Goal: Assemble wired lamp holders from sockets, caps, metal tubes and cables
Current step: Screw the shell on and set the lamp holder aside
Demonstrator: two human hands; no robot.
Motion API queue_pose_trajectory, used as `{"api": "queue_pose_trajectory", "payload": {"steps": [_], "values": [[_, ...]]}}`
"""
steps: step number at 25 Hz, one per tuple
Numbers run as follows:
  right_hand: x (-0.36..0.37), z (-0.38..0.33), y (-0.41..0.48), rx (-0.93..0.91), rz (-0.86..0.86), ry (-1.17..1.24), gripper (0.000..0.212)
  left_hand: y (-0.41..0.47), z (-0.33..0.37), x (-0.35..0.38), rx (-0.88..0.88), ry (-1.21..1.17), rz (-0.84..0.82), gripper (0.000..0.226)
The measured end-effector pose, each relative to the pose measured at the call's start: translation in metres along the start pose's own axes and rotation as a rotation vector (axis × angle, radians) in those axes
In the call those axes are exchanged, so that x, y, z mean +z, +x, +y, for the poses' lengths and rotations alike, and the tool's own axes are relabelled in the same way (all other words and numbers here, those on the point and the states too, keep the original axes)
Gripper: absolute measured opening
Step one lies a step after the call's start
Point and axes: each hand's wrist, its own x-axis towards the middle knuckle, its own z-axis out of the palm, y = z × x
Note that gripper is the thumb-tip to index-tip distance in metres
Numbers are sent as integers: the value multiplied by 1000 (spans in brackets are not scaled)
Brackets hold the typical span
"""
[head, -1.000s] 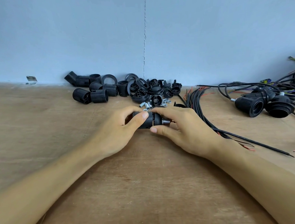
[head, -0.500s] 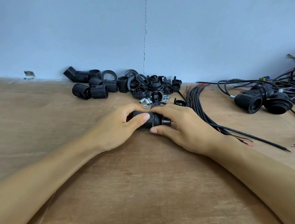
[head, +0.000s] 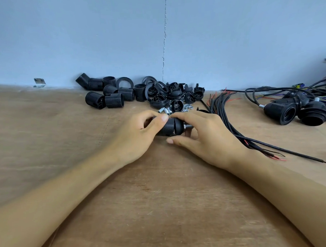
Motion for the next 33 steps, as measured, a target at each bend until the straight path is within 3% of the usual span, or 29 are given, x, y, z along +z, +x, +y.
{"api": "queue_pose_trajectory", "payload": {"steps": [6,12,15,21,26,33], "values": [[8,-15,5,112,31,-263,80,-1,11,18,-119,-160,144,26],[12,-25,10,245,93,-450,86,-2,16,23,-187,-298,123,47],[12,-24,11,248,121,-414,74,-2,17,22,-193,-313,94,57],[11,-22,12,195,116,-376,69,-1,16,26,-188,-363,98,38],[10,-21,10,178,167,-240,80,-3,16,25,-161,-351,109,30],[11,-17,9,126,180,-225,92,-5,17,23,-169,-343,107,47]]}}
